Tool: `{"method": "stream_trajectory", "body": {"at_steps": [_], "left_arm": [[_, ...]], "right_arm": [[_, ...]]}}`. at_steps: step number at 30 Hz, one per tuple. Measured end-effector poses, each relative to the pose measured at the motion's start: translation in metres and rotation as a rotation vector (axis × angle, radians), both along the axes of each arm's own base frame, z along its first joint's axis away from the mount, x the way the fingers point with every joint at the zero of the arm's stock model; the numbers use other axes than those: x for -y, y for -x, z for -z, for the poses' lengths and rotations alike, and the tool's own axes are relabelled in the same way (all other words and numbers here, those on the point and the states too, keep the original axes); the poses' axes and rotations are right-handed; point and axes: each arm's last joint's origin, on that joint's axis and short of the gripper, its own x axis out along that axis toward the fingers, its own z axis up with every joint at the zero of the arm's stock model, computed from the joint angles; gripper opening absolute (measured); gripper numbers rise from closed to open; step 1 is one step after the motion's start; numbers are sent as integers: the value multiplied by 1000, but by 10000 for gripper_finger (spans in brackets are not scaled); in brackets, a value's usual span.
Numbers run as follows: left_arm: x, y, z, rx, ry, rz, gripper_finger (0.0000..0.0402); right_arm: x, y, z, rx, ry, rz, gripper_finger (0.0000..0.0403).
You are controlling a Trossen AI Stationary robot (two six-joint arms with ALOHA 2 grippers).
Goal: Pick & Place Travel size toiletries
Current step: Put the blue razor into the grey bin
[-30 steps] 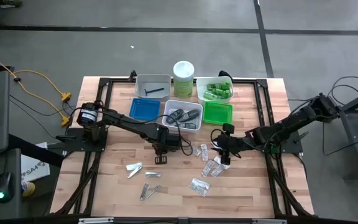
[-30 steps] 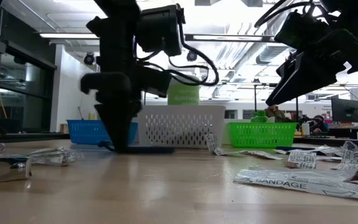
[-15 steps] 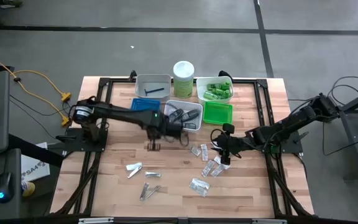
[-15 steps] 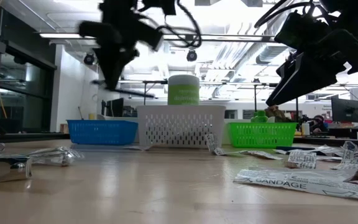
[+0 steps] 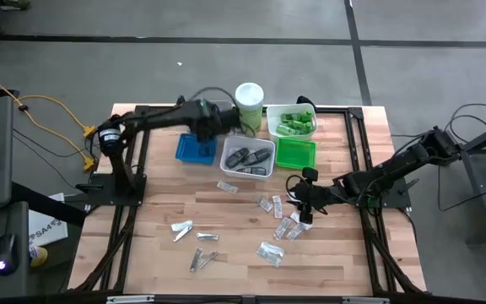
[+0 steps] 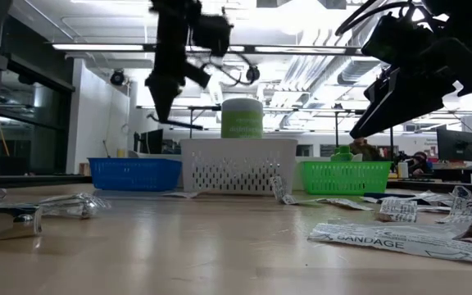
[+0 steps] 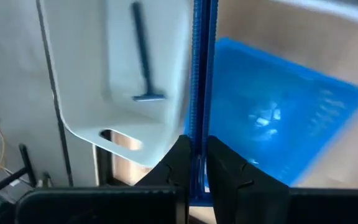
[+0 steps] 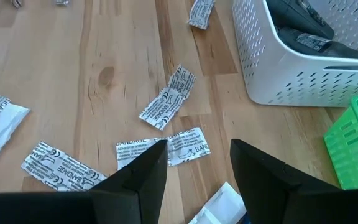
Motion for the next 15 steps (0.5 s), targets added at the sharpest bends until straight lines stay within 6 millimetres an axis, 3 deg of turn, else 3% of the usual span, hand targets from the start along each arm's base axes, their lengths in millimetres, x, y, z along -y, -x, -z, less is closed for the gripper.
{"method": "stream_trajectory", "body": {"at_steps": [8,15], "left_arm": [[-77,21,9,107,-14,-64,37],[-107,35,22,111,50,-113,54]], "right_arm": [[0,0,0,0,0,0,169],[-1,0,0,0,-6,-1,169]]}}
